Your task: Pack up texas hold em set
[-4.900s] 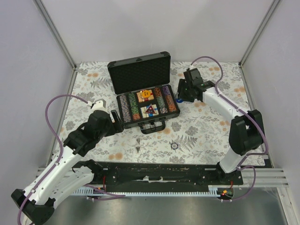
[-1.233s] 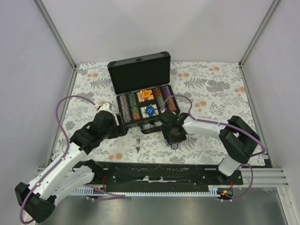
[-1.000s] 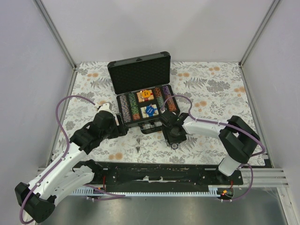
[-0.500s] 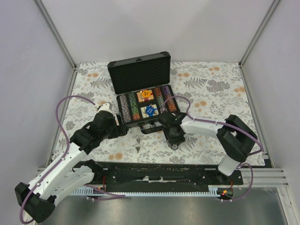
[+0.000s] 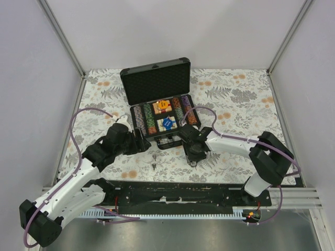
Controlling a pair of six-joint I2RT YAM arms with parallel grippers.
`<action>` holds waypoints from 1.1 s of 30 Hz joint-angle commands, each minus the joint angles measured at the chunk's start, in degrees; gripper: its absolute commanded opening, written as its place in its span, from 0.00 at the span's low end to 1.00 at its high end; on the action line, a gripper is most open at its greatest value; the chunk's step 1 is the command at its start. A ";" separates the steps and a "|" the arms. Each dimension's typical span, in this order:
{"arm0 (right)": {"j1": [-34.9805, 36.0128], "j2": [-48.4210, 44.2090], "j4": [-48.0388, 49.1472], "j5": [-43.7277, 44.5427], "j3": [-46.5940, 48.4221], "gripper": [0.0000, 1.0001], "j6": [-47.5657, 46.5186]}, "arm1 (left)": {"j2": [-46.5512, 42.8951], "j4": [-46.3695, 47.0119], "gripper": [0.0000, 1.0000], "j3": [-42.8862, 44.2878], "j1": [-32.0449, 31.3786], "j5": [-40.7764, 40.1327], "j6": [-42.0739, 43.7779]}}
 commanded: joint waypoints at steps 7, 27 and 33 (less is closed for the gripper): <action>-2.55 -9.09 2.39 0.15 1.79 0.48 3.80 | 4.09 16.00 0.79 -2.59 0.12 12.13 -3.12; -9.41 -14.11 13.99 -15.05 0.13 0.49 15.66 | 5.23 45.37 0.71 -12.71 -15.33 8.12 2.67; -9.59 -14.37 15.93 -17.16 0.30 0.49 18.21 | 10.16 48.97 0.66 -12.62 -22.19 -1.89 3.12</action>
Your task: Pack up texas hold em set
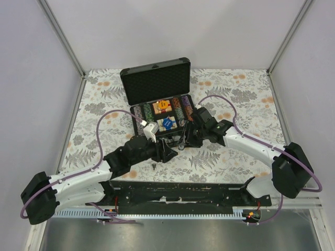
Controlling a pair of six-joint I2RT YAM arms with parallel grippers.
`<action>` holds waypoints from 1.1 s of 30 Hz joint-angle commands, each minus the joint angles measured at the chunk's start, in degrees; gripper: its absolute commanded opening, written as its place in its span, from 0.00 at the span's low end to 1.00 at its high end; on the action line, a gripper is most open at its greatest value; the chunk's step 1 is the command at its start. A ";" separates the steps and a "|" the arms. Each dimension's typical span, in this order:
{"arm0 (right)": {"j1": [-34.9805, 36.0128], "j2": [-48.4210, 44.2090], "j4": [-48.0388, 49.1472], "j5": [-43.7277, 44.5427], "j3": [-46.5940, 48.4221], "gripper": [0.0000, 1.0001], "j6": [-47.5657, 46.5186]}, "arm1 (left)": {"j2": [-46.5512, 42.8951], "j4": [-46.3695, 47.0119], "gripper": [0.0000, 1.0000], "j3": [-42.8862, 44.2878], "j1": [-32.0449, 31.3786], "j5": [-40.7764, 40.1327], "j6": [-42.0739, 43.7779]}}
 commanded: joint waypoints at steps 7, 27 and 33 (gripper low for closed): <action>-0.32 -2.15 3.61 -5.42 -0.29 0.48 5.11 | 3.52 13.40 0.60 -2.49 -7.73 -18.85 2.22; -0.32 -1.71 7.29 -8.67 -2.58 0.49 7.84 | 10.55 18.16 0.43 -1.26 -8.79 -22.90 -3.06; -0.32 -1.80 8.09 -9.11 -3.19 0.49 8.54 | 11.87 17.63 0.38 -0.65 -8.70 -23.43 -3.76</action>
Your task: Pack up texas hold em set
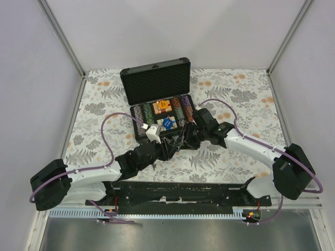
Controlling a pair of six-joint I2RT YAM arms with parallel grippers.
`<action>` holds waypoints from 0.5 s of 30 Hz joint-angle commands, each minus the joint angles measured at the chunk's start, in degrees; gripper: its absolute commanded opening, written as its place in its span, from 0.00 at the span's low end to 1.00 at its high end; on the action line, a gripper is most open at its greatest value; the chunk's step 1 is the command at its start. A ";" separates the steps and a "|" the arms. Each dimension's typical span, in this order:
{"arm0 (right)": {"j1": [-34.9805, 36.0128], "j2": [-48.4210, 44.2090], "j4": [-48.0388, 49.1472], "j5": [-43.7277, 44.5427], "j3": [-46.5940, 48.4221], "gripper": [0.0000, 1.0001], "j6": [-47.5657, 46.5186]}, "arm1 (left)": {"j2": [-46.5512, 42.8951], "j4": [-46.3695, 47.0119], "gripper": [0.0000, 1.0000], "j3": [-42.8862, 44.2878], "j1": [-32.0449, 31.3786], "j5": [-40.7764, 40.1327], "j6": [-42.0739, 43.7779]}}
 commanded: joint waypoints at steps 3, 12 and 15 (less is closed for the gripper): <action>-0.08 -0.62 2.36 -1.44 -0.55 0.49 1.24 | 1.32 2.61 0.29 2.17 -0.46 -2.73 -2.23; -0.25 -2.46 -0.79 2.15 -0.73 0.51 -1.39 | 0.27 0.25 0.02 2.88 -0.55 -3.34 0.49; -0.17 -5.44 -5.09 6.54 0.15 0.61 -3.85 | -0.96 -1.25 0.02 2.70 -0.55 -3.78 3.38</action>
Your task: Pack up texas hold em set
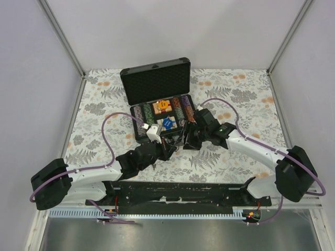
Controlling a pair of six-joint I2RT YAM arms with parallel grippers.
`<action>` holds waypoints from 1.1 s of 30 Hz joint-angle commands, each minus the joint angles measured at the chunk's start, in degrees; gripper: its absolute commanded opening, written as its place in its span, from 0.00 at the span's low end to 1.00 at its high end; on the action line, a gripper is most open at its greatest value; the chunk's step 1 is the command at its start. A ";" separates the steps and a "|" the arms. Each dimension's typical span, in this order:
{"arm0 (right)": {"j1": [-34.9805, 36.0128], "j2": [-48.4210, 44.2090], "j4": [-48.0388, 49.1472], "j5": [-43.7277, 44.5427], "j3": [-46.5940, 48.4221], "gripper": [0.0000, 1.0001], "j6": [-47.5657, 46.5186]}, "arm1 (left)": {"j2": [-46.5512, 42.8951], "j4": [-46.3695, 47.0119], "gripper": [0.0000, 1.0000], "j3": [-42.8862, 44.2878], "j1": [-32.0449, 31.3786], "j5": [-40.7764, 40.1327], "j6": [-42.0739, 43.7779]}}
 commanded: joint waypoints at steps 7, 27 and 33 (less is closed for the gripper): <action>-0.65 -14.01 -17.88 20.54 3.49 0.74 -10.07 | -0.69 -4.72 0.02 7.74 0.04 -2.21 17.69; -1.18 -27.74 -28.79 30.93 4.81 0.80 -13.50 | 39.04 -39.96 0.02 52.22 10.76 22.50 52.52; -1.18 -27.65 -29.32 31.37 4.81 0.80 -13.51 | 41.95 -40.32 0.02 53.99 10.85 16.43 53.31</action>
